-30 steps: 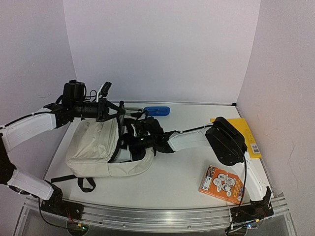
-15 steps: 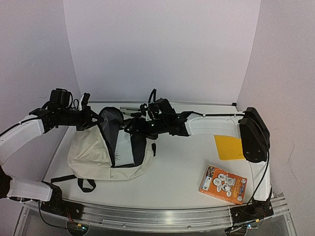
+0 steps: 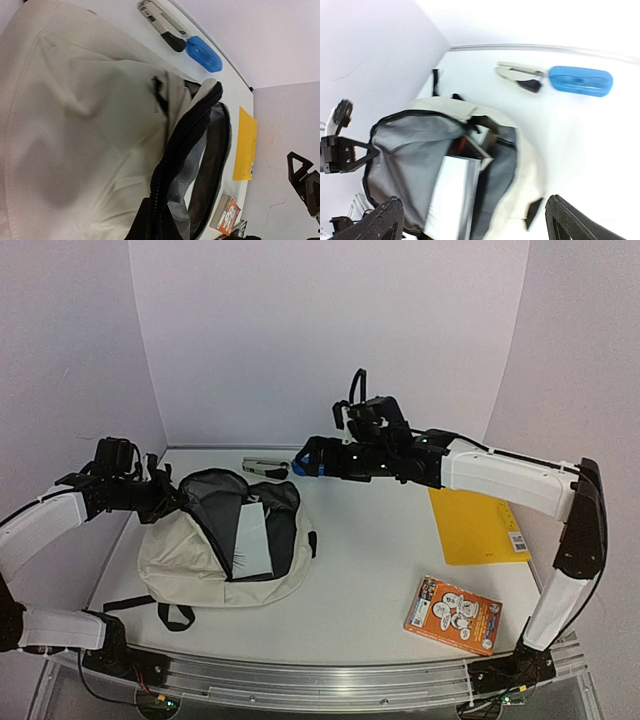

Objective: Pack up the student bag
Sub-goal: Place the book in the student bag, then adjust the book at the center of the board.

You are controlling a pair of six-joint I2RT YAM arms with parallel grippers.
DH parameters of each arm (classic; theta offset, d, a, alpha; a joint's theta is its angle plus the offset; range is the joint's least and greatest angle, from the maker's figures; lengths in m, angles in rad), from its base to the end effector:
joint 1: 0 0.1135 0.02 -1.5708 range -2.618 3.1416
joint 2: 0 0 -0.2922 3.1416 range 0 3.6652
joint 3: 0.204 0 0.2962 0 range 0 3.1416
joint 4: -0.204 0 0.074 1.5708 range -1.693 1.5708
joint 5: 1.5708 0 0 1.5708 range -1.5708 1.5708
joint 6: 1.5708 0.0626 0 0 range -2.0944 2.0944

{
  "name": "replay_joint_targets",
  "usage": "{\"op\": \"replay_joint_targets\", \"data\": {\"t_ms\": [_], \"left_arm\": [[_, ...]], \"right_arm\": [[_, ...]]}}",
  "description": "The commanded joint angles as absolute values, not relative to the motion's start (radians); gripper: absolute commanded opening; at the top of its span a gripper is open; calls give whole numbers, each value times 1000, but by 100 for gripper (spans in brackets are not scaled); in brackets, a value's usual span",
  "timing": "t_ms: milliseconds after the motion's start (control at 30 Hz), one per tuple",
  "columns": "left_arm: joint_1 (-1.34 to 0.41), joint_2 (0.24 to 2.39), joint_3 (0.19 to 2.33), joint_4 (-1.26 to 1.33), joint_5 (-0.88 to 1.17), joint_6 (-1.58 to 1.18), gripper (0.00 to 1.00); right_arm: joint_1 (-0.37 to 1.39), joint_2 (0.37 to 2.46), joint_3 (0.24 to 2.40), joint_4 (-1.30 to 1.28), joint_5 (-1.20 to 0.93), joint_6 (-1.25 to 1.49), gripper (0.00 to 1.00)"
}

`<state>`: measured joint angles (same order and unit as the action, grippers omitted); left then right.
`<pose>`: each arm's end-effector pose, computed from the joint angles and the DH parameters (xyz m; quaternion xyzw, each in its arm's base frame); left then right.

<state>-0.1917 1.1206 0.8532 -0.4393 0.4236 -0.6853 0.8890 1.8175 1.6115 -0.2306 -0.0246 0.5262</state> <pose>0.2780 -0.0802 0.2727 -0.1315 0.8824 -0.3467 0.2896 0.3210 0.3980 0.3385 -0.1586 0.8284 0.3570 0.4015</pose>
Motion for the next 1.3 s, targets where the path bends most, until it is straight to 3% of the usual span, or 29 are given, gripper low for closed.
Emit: {"op": "replay_joint_targets", "data": {"t_ms": [0,267,433,467,567,667,867,967,1000,1067,1267], "left_arm": [[-143,1072,767,-447,350,-808,0],[-109,1056,621,-419,329,-871,0],[-104,1042,594,-415,322,-886,11],[-104,1036,598,-417,320,-881,15],[-104,999,638,-462,304,-840,45],[-104,969,693,-515,274,-804,66],[-103,951,787,-601,226,-756,95],[-104,944,816,-615,217,-746,100],[-104,943,825,-613,214,-743,100],[-104,950,835,-602,218,-738,100],[-104,1004,847,-558,262,-726,100]], "right_arm": [[784,1723,1500,-288,26,524,97],[589,1590,1250,-321,11,591,98],[458,1509,1062,-338,-64,652,98],[452,1504,1043,-340,-62,656,98],[443,1458,957,-396,-59,678,95],[444,1459,888,-433,-105,697,85],[485,1419,795,-522,-109,755,81],[527,1373,799,-629,-32,787,85],[545,1350,791,-675,-2,815,92],[557,1320,764,-706,11,852,98],[557,1253,694,-736,26,908,98]]}}
